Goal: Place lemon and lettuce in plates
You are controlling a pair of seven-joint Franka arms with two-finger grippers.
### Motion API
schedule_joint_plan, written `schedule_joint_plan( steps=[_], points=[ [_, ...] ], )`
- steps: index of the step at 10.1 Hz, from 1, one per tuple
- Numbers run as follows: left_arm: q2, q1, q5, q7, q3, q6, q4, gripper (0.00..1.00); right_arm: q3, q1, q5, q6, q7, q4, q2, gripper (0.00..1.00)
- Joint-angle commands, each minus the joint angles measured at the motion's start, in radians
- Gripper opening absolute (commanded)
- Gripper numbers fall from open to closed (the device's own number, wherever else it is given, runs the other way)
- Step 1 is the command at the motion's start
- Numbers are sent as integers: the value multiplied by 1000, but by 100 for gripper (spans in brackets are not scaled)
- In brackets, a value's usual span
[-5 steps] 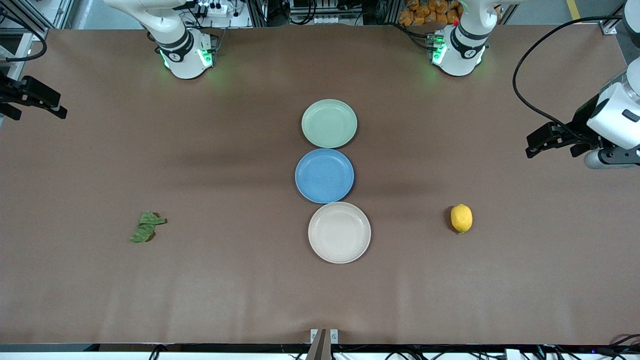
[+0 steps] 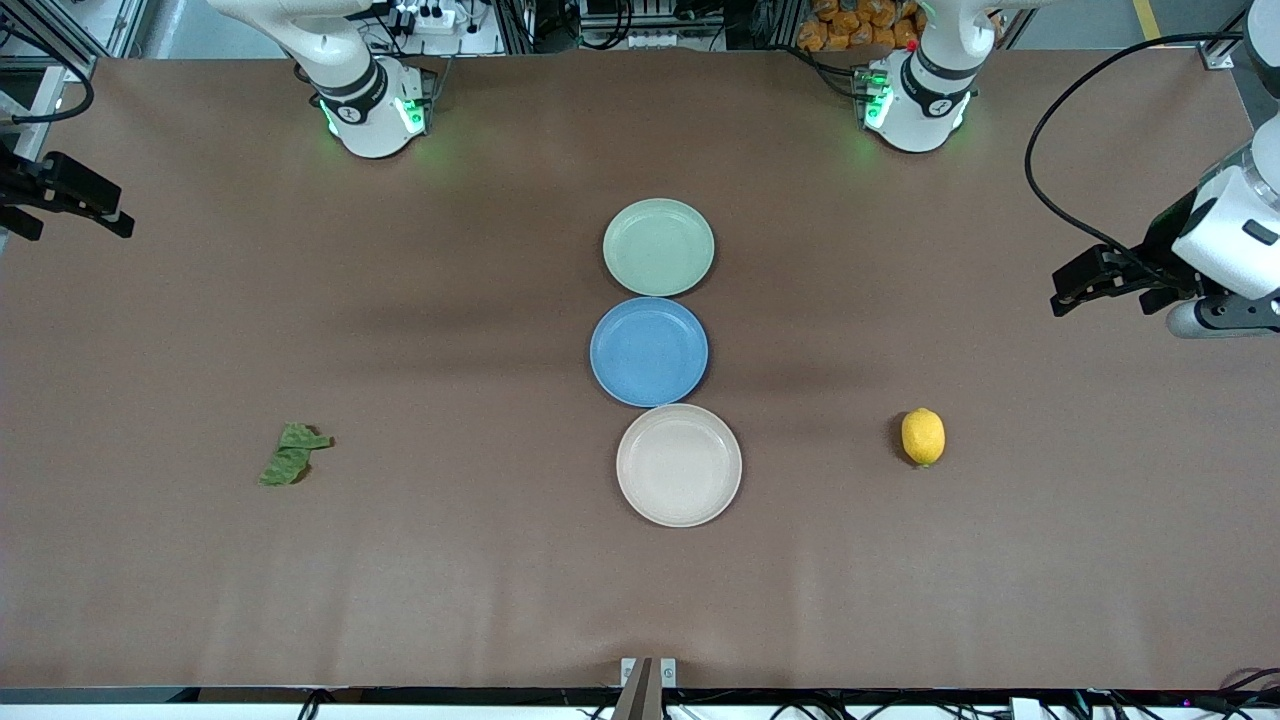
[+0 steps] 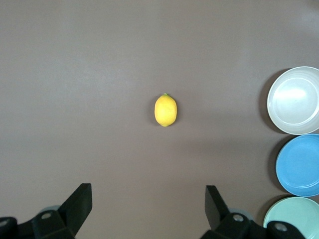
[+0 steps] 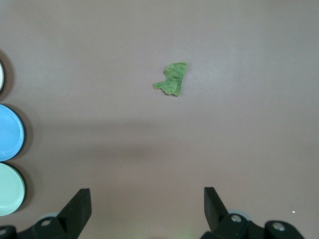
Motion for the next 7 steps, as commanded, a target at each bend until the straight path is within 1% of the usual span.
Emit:
schedule_joint_plan(
  steps=[1,7],
  points=[
    [0,5,18,23,-8,-4,4,100,5,-17,20,-13,-11,20,7,100],
    [3,0,20,22,-13,-2,-1,100,8,-20,20,-2,-11,15,13,100]
  ],
)
